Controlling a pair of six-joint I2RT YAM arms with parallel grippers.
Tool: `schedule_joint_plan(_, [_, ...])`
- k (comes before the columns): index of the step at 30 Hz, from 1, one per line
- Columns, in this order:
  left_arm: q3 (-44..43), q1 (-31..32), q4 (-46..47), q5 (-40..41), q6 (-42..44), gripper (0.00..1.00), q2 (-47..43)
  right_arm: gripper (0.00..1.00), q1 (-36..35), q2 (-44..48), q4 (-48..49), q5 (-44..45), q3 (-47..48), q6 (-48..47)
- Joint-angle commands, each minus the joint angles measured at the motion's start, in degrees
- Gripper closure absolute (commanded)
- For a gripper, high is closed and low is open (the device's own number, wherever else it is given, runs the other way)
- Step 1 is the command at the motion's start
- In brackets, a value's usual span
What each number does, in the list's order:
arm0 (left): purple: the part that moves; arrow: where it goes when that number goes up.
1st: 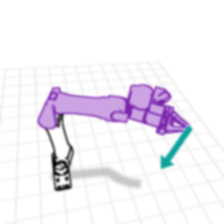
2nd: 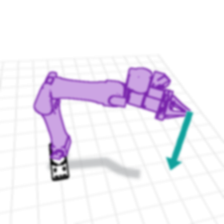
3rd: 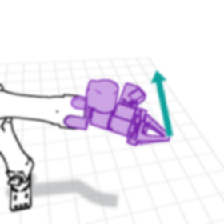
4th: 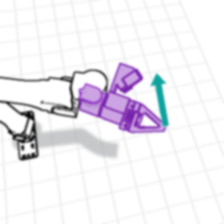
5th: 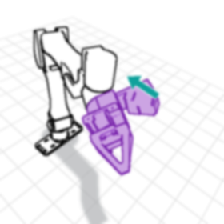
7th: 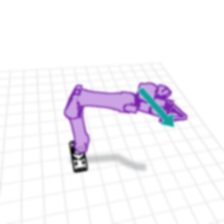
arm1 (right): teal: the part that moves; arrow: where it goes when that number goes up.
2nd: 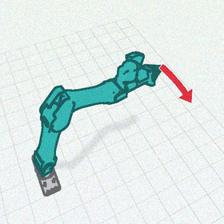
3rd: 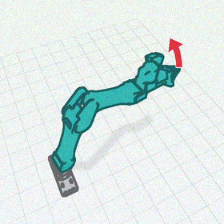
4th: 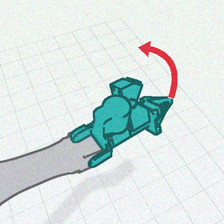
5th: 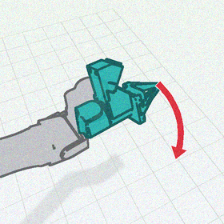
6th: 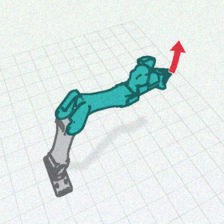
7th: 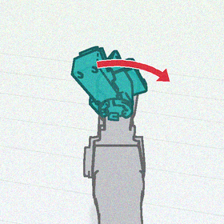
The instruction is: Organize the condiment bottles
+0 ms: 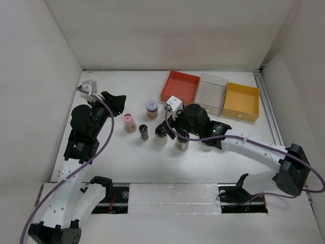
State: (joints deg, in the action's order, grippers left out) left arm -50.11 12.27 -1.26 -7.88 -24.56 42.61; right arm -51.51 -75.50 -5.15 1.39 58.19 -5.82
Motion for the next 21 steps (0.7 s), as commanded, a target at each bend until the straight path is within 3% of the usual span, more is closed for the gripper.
schedule_joint_plan(1, [0.4,-0.2,2.9,0.0,0.2,0.63,0.3,0.20,-0.6,-2.4,4.3,-1.9,2.6,-0.3])
schedule_joint_plan(17, [0.4,-0.2,2.9,0.0,0.2,0.62,0.8,0.40,-0.6,-14.6,10.5,-4.2,5.7,0.7])
schedule_joint_plan(20, [0.4,-0.2,2.9,0.0,0.2,0.62,0.8,0.53,-0.6,-15.8,10.5,-4.2,5.7,1.3])
schedule_joint_plan(21, [0.4,-0.2,3.4,0.0,0.2,0.62,0.8,0.64,-0.6,-15.8,11.0,-4.8,5.1,1.3])
